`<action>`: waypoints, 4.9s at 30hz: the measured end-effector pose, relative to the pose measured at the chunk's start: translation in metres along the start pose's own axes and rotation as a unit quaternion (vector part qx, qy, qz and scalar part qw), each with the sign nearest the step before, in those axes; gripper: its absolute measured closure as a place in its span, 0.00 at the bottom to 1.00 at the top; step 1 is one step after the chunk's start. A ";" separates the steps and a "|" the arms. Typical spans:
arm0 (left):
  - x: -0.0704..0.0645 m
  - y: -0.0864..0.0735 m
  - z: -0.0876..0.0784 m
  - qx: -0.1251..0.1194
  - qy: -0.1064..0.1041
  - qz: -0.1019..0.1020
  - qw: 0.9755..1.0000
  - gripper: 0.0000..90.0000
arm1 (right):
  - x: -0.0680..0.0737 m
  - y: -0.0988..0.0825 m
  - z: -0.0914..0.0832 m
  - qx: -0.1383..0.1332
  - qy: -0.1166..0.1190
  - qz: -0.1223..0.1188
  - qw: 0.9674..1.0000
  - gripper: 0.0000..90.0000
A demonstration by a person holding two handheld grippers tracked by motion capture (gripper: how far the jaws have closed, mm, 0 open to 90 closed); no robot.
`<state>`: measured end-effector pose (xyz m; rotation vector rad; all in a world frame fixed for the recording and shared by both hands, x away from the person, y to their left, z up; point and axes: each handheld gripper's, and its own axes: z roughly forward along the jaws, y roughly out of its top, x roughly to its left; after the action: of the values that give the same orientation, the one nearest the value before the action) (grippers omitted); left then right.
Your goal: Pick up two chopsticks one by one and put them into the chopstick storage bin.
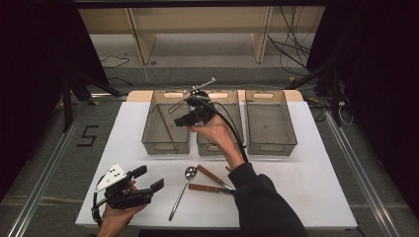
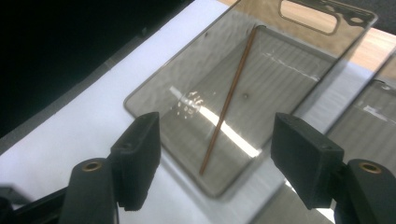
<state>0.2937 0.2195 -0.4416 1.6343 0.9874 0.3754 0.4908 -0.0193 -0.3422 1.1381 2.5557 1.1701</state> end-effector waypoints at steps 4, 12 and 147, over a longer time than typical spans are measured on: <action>0.000 0.000 0.000 0.001 0.001 -0.001 1.000 0.17 | -0.001 -0.016 -0.024 -0.007 0.005 -0.009 1.000 0.37; 0.000 -0.001 0.002 0.005 0.002 0.002 1.000 0.17 | -0.010 -0.048 -0.058 -0.015 -0.002 -0.007 1.000 0.36; 0.000 -0.002 0.003 0.007 0.007 0.000 1.000 0.17 | -0.031 -0.164 -0.113 0.141 -0.047 -0.039 0.988 0.96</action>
<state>0.2957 0.2175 -0.4441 1.6467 1.0032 0.3805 0.3735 -0.1775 -0.3825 1.1034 2.7246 0.7347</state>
